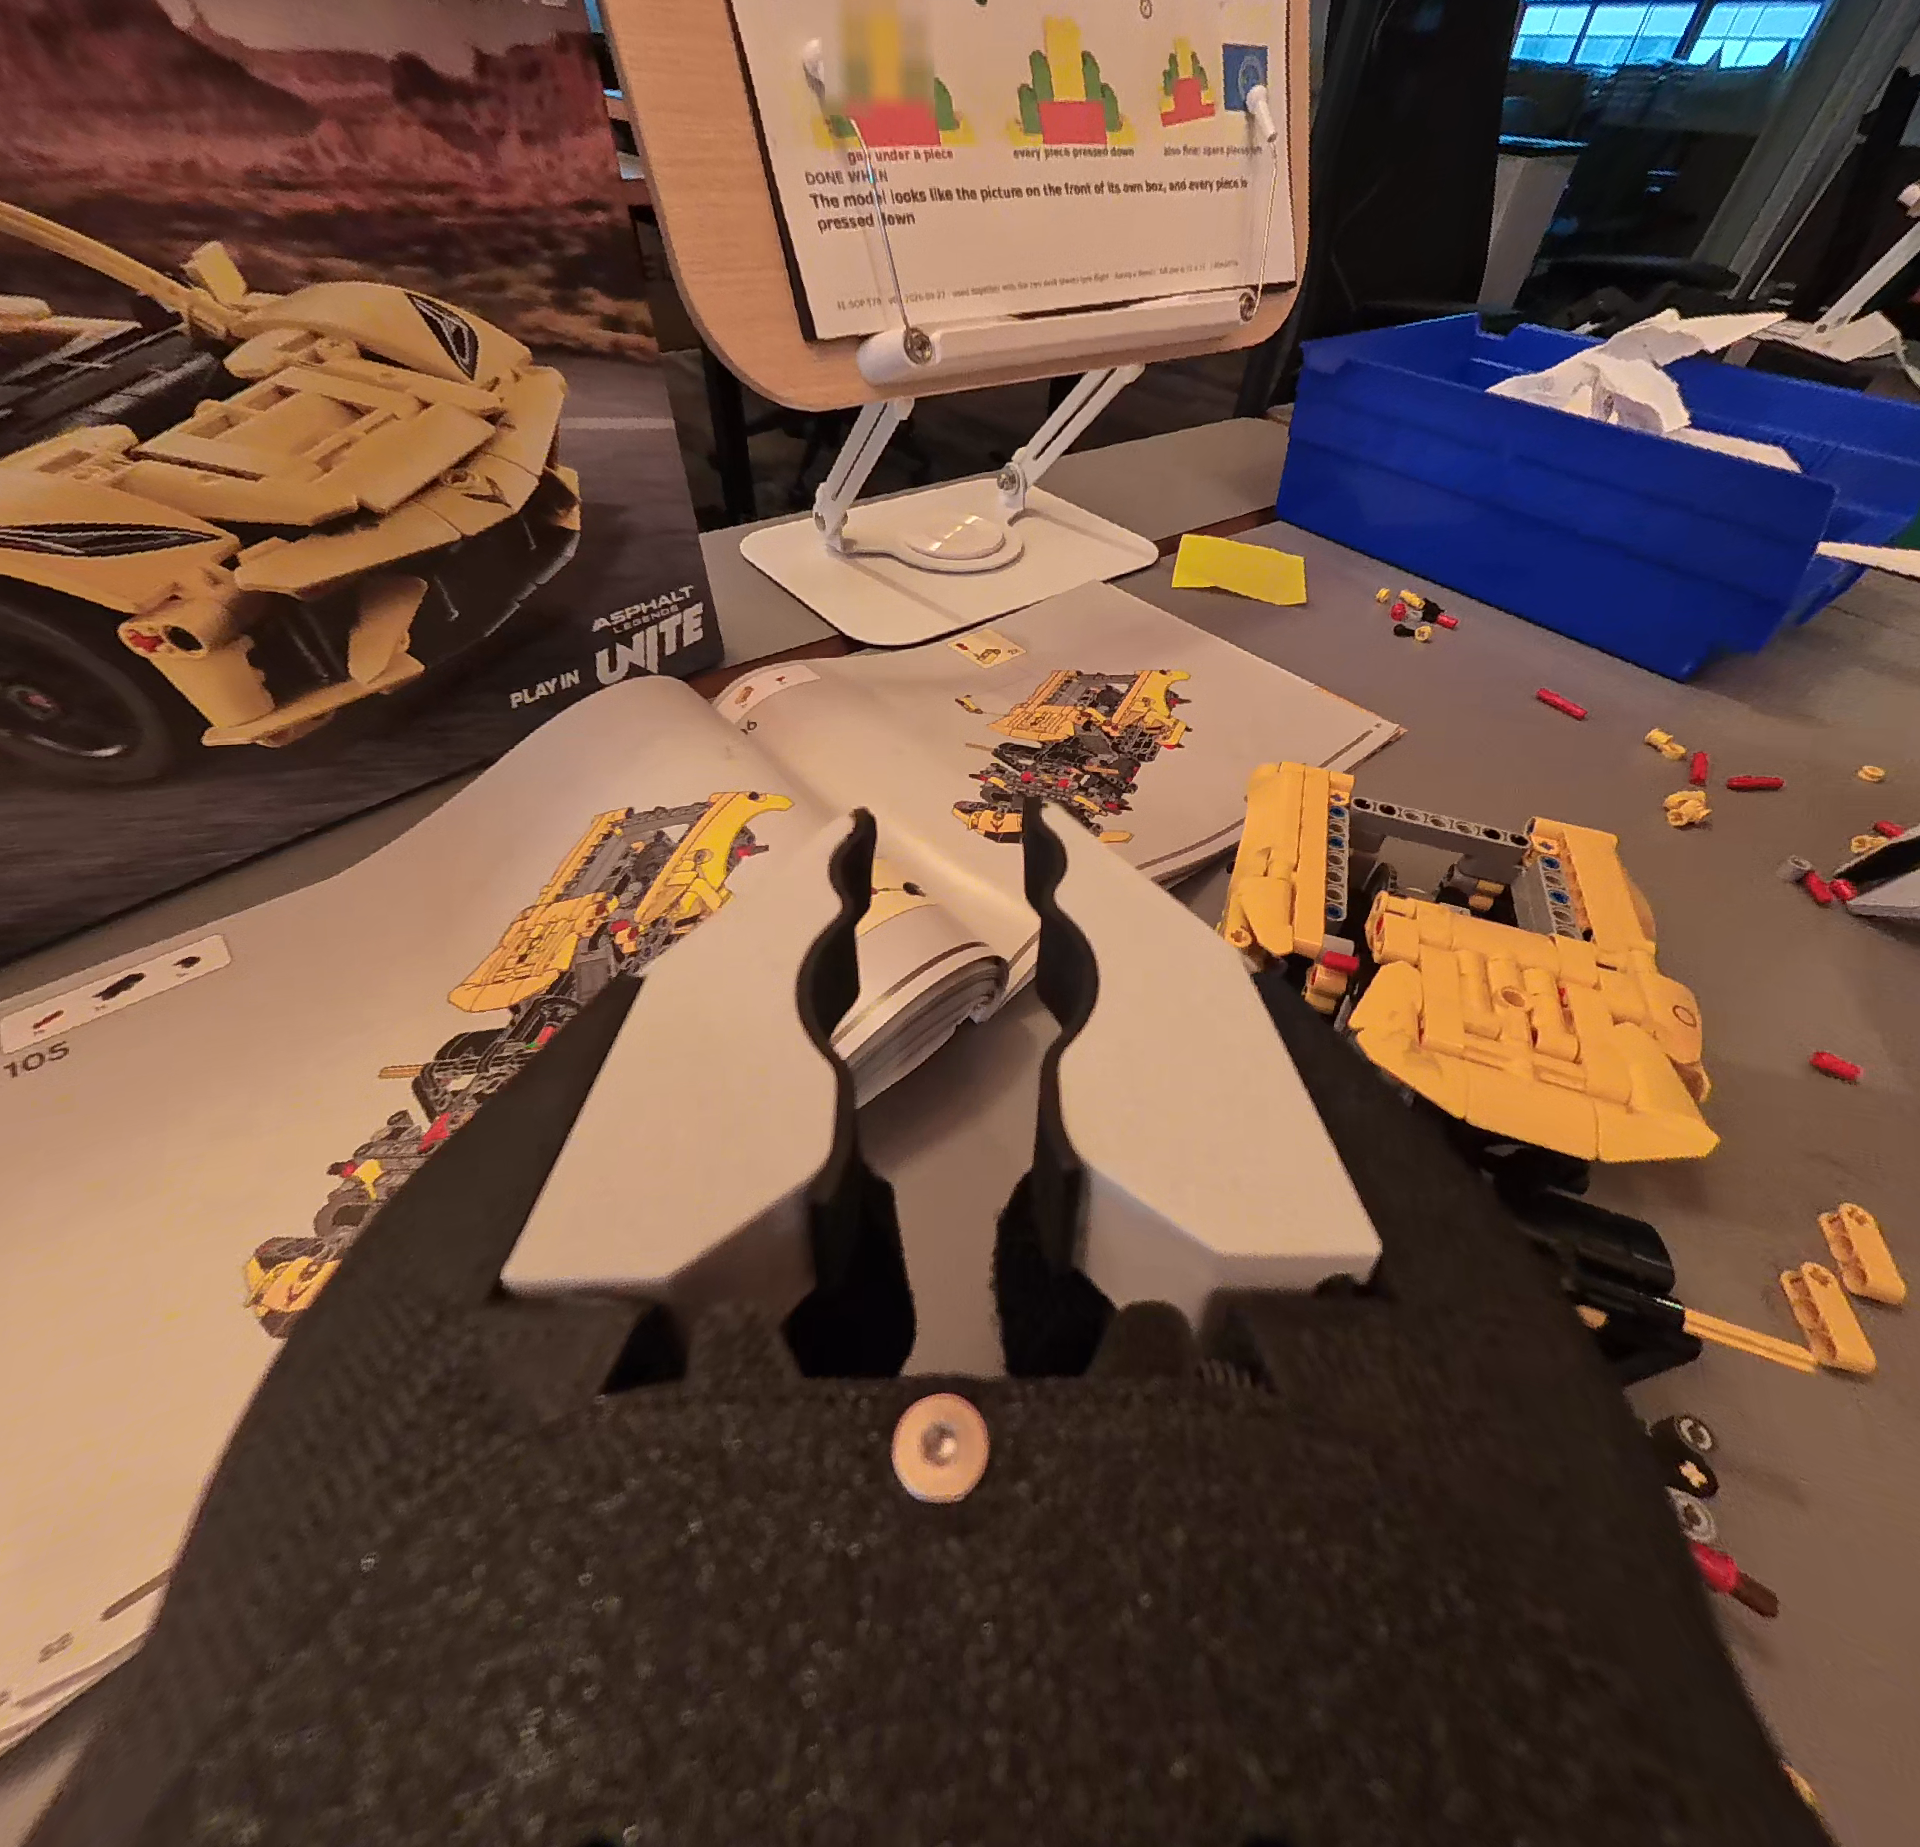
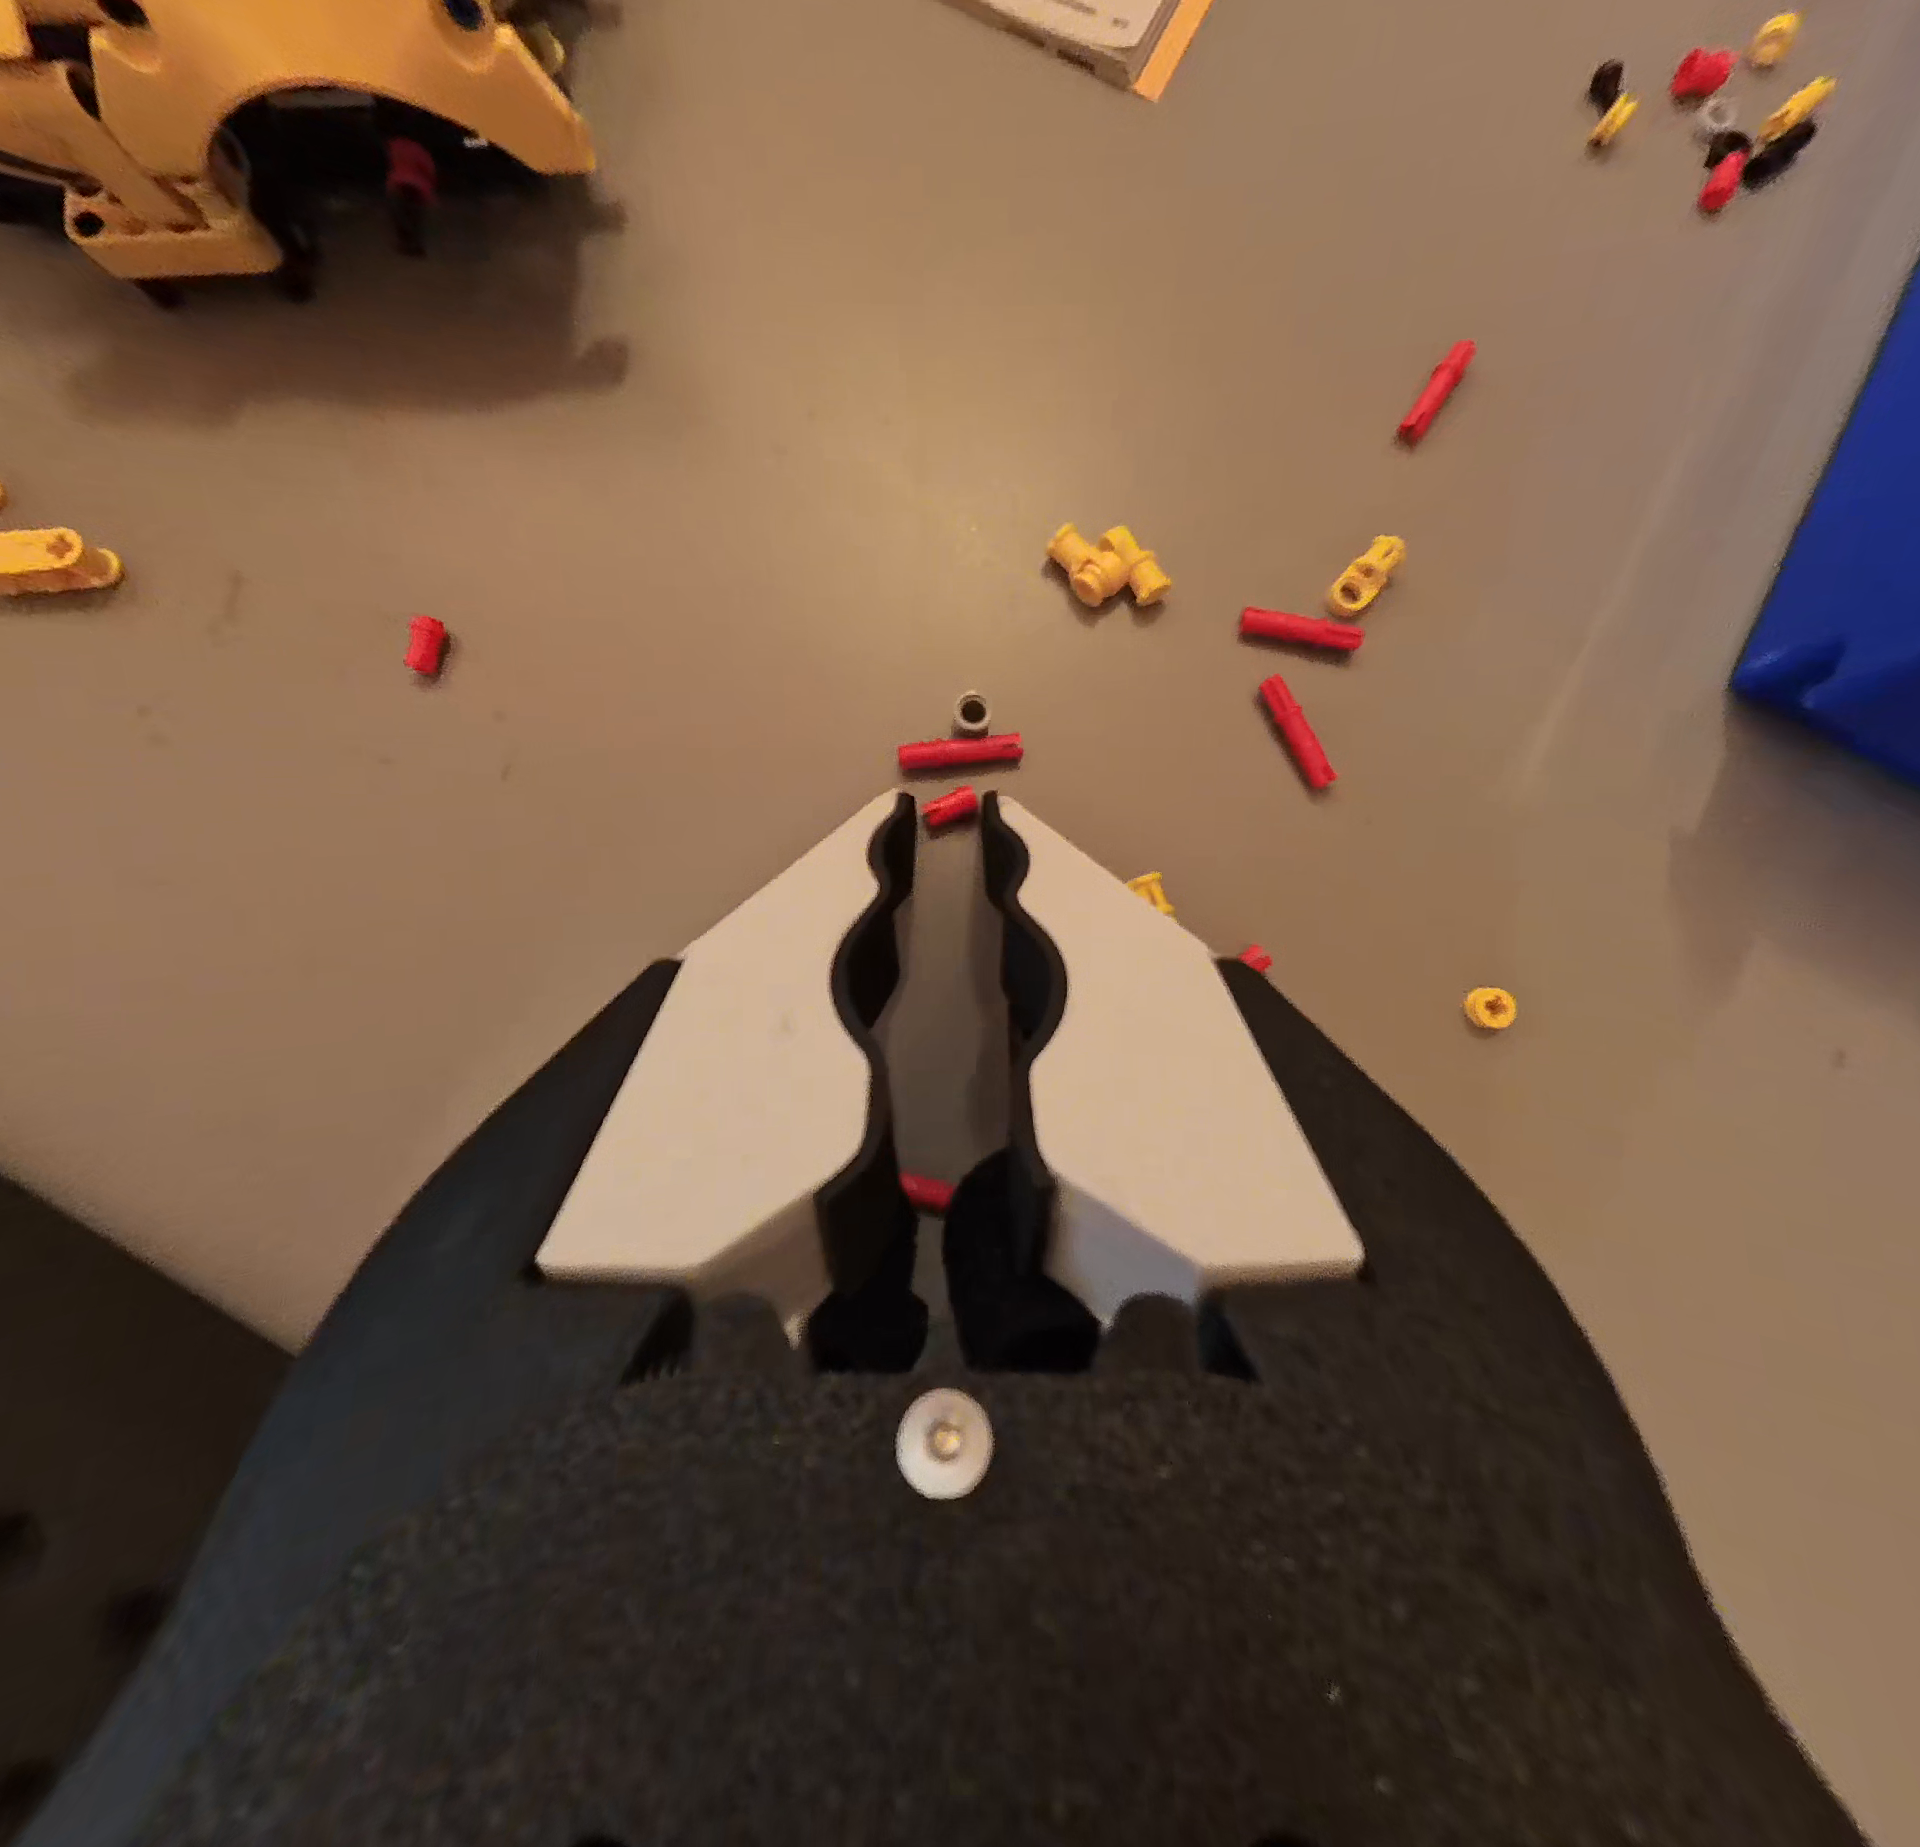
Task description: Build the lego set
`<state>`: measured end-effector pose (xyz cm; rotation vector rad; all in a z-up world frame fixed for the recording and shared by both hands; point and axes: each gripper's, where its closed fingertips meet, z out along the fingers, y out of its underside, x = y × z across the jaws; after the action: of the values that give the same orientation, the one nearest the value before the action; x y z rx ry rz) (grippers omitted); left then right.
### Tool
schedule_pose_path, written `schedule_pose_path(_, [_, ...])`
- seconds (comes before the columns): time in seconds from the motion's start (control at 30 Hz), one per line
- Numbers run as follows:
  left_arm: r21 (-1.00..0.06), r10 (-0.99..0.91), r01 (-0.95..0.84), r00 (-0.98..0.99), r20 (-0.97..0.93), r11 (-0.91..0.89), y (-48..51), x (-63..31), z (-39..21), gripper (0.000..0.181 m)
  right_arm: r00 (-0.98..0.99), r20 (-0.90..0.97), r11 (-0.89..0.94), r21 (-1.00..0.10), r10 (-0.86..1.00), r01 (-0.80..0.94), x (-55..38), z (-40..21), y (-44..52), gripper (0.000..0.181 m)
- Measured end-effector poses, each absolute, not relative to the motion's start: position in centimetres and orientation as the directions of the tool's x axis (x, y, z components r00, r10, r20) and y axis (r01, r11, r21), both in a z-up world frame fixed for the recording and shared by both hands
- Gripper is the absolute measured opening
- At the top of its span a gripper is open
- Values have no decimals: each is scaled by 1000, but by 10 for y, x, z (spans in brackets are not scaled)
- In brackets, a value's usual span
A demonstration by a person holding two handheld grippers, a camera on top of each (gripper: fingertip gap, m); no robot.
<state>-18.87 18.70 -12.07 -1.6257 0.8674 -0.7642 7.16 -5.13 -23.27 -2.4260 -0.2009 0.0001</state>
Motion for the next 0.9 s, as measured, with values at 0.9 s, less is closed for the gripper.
schedule_pose_path(0.9, [-970,-844,-198,536,11,-139,189,-190,-130,29,857,-26,-632,-687,515,359,-65,-226,-47,24])
